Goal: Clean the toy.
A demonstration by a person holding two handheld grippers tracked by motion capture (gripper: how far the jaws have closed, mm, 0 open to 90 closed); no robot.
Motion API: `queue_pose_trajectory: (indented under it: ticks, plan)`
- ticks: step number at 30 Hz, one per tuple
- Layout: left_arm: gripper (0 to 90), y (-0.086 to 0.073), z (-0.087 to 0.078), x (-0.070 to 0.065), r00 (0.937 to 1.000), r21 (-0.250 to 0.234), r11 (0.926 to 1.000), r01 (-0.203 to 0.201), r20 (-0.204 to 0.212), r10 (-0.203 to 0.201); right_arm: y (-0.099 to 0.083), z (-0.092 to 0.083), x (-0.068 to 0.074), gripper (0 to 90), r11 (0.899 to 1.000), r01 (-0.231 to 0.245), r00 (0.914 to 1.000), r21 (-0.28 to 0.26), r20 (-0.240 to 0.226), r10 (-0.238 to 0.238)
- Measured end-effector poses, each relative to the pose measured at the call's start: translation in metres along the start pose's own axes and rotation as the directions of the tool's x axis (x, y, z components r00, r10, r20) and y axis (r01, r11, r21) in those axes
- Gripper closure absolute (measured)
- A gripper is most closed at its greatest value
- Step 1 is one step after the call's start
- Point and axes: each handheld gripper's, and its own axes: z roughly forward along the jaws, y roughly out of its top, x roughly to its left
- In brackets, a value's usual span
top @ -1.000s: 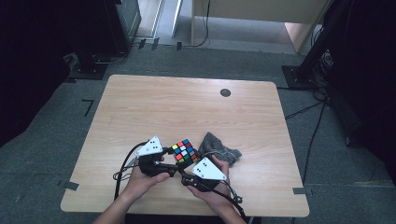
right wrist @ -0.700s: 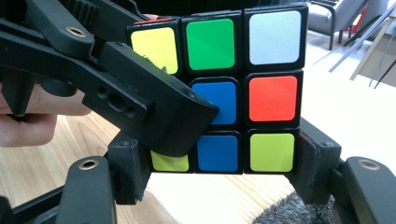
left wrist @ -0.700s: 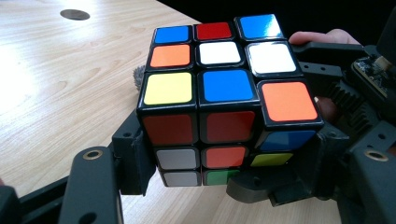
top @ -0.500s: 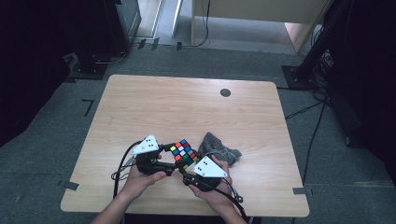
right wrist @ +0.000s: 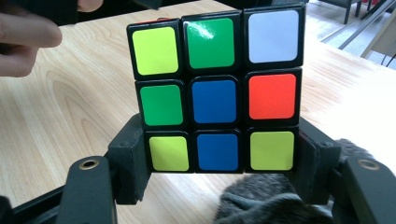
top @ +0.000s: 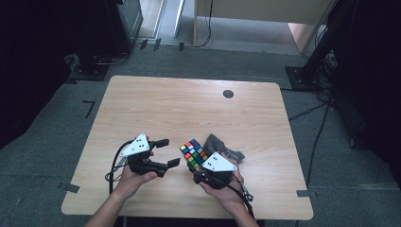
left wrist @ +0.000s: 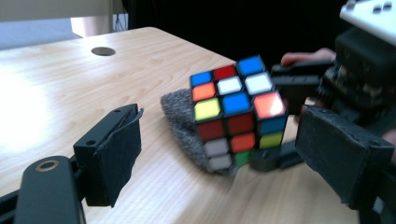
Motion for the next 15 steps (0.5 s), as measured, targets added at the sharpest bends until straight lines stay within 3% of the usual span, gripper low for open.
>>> queue_pose_trajectory:
  ticks: [5, 8, 12, 15]
  plan:
    - [14.2, -0.006, 0.004, 0.000, 0.9983, 0.050, 0.9973, -0.054, -0.018, 0.055, 0.005, -0.007, -0.010, 33.7, 1.000, -0.018, 0.9996, 0.001, -0.022, 0.018]
    - [14.3, -0.010, 0.009, -0.003, 0.9937, 0.078, 0.9915, -0.104, -0.033, 0.107, 0.008, -0.010, -0.016, 33.6, 0.999, -0.045, 0.9977, 0.009, -0.051, 0.045]
    - [14.4, -0.014, 0.015, -0.010, 0.9823, 0.110, 0.9784, -0.175, -0.049, 0.181, 0.012, -0.012, -0.019, 33.6, 0.995, -0.096, 0.9883, 0.017, -0.117, 0.097]
    - [15.1, -0.018, 0.020, -0.013, 0.9710, 0.145, 0.9656, -0.216, -0.072, 0.228, 0.013, -0.012, -0.018, 33.6, 0.994, -0.112, 0.9848, 0.017, -0.131, 0.113]
